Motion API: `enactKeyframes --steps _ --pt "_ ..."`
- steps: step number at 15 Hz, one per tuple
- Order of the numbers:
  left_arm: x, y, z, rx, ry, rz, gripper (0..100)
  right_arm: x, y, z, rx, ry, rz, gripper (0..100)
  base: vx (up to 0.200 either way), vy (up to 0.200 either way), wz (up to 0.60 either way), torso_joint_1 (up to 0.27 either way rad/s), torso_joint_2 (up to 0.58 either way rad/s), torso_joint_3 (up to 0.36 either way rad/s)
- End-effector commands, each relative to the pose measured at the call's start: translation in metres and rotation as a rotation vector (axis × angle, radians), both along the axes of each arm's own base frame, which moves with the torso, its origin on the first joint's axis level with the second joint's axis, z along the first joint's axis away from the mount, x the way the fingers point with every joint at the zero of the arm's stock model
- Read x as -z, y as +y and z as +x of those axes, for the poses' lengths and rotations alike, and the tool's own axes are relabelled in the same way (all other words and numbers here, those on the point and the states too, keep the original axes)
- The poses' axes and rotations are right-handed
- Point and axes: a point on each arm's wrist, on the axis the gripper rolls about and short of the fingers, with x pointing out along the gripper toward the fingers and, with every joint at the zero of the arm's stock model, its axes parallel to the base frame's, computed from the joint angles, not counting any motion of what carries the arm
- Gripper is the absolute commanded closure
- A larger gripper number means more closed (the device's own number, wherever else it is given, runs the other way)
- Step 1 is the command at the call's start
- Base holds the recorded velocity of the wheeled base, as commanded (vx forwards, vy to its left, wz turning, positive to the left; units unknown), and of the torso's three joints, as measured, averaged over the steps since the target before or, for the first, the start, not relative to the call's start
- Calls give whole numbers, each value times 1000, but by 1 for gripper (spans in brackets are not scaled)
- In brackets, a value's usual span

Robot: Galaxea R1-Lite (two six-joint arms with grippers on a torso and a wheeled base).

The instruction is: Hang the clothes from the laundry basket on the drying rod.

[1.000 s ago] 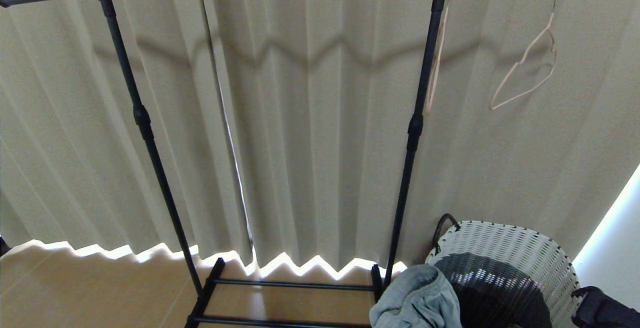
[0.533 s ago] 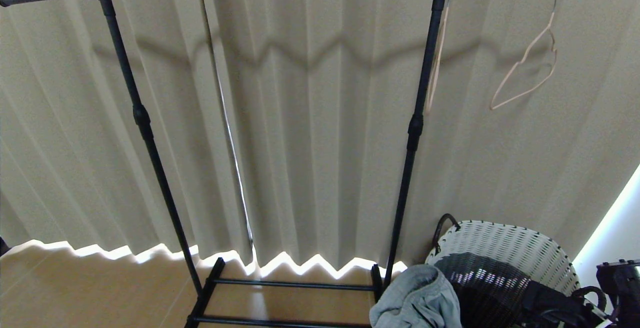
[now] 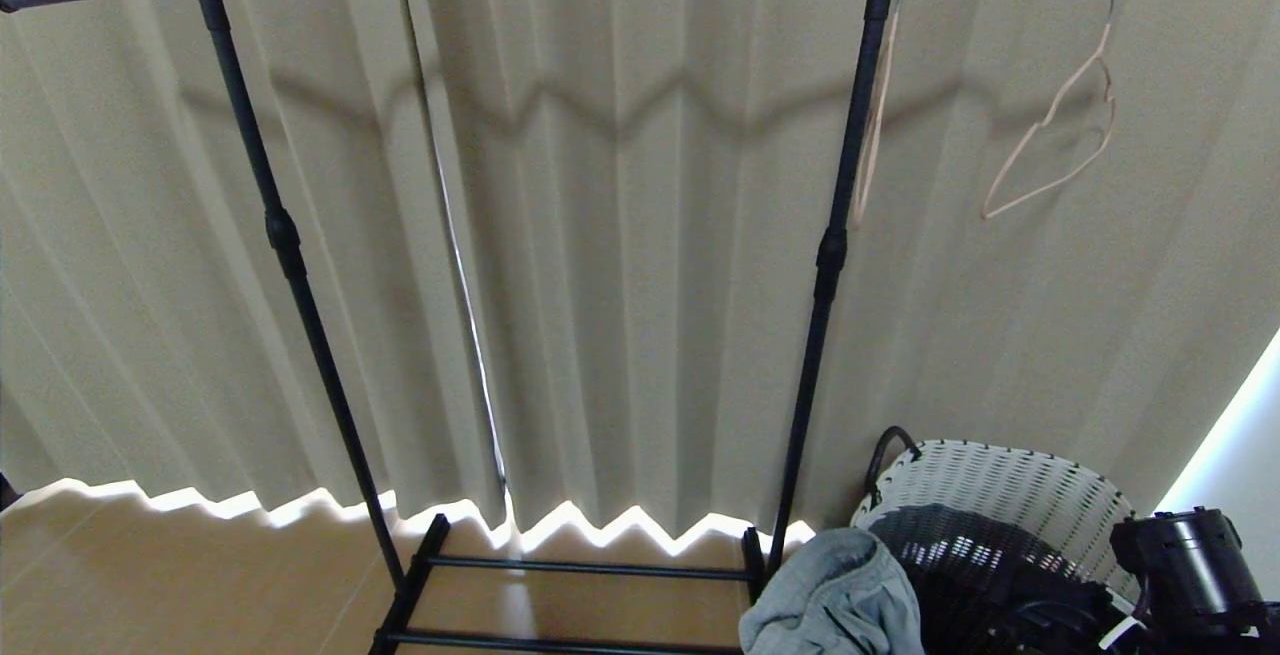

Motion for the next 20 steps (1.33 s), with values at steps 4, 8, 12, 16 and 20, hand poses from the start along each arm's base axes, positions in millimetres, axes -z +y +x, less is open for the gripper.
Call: enactKeyframes --steps 4,8,12,16,20 --pt "0 0 0 -1 0 0 0 7 -2 1 23 33 -39 100 0 0 0 0 0 0" --pt "0 0 0 -1 0 0 0 -1 -2 -6 23 -10 -32 100 0 0 0 0 0 0" --pt "0 0 0 -11 0 -3 0 -50 -13 -49 96 -356 11 100 0 0 0 0 0 0" --pt "0 0 0 -2 0 -2 0 -97 -28 -76 278 -634 52 100 0 0 0 0 0 0" --pt "0 0 0 -8 0 -3 0 -141 -26 -99 473 -763 330 100 0 0 0 0 0 0"
